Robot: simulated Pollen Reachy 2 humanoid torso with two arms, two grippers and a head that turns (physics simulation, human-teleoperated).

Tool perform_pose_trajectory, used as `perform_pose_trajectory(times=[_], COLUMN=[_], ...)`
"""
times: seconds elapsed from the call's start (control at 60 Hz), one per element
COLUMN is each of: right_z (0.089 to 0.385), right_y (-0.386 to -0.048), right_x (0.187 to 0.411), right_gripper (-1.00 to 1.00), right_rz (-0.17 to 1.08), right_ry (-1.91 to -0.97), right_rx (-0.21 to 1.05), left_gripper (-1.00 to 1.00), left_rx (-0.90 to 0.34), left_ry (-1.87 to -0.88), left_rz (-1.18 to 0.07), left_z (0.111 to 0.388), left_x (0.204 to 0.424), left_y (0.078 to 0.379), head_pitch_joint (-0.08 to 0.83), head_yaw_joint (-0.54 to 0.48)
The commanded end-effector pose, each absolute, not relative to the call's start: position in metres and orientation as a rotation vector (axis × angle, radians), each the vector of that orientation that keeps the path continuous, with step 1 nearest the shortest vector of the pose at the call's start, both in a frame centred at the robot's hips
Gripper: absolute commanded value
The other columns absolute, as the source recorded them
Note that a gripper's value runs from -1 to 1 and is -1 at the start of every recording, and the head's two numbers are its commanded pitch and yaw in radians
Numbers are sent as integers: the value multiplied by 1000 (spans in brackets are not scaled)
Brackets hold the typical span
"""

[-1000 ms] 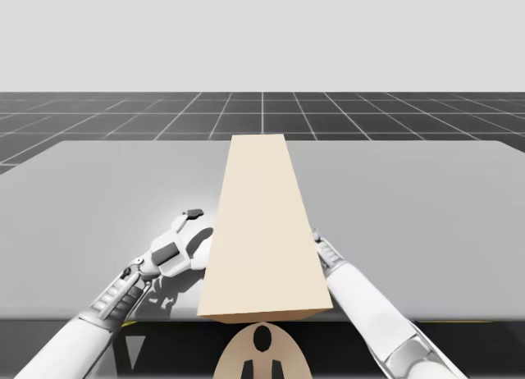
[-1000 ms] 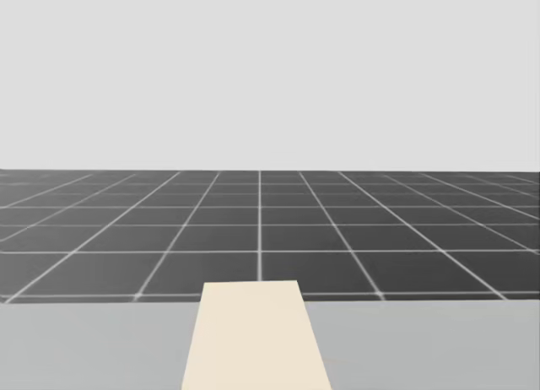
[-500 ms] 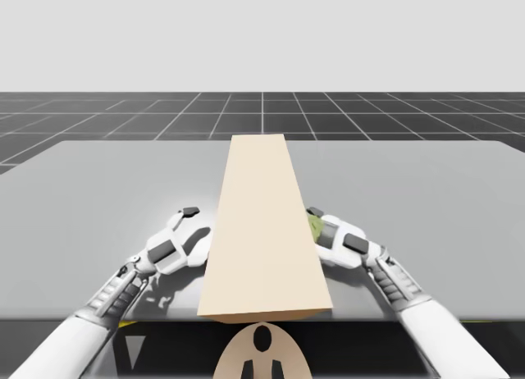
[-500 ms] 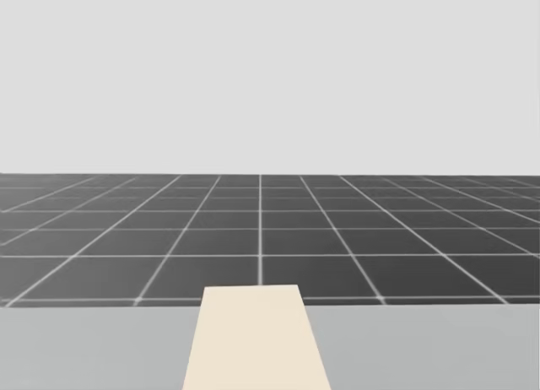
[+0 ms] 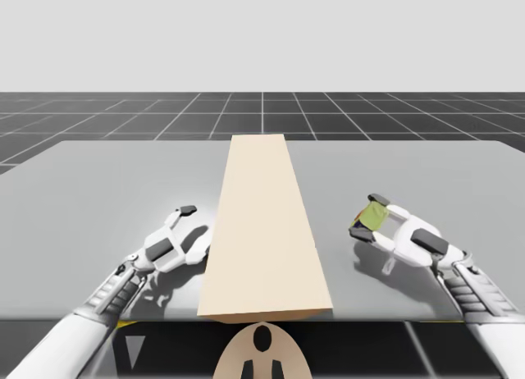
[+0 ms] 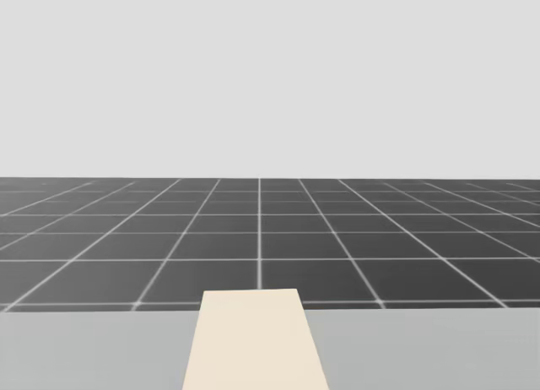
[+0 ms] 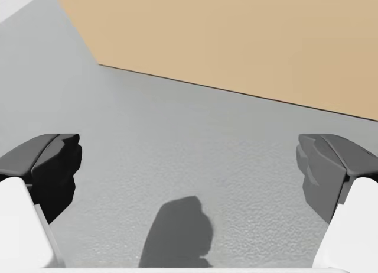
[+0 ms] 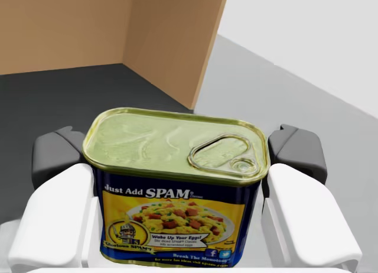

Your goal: Retrieve the object from inside the box.

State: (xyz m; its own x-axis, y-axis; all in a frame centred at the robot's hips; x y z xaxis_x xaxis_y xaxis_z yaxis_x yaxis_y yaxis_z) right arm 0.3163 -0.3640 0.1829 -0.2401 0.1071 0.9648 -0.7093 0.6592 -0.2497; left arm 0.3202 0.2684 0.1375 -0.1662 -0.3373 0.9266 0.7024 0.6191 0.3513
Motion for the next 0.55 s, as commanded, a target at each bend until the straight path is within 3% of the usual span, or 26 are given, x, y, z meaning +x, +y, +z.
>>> perform_pose_trajectory(times=[0.017,0.25,0.317,0.55], right_z=[218,291,321,383], right_y=[-394,-410,-410,-410], right_x=[329,344,346,358], right_gripper=[1000,1000,1000,1000], right_rz=[767,736,757,793], right_ry=[-1743,-1813,-1839,-1866], right_rx=[404,282,247,145], left_gripper=[-1000,-1000,-1000,-1000], left_rx=[-321,-314,-313,-306], left_ry=[-1473,-1471,-1472,-1472], left_rz=[-937,-937,-936,-935], left_z=[138,137,137,137], left_x=[321,322,322,322], left_y=[271,271,272,273], head_pitch_joint=[-1,6,6,7], head_yaw_joint=[-28,-39,-37,-35])
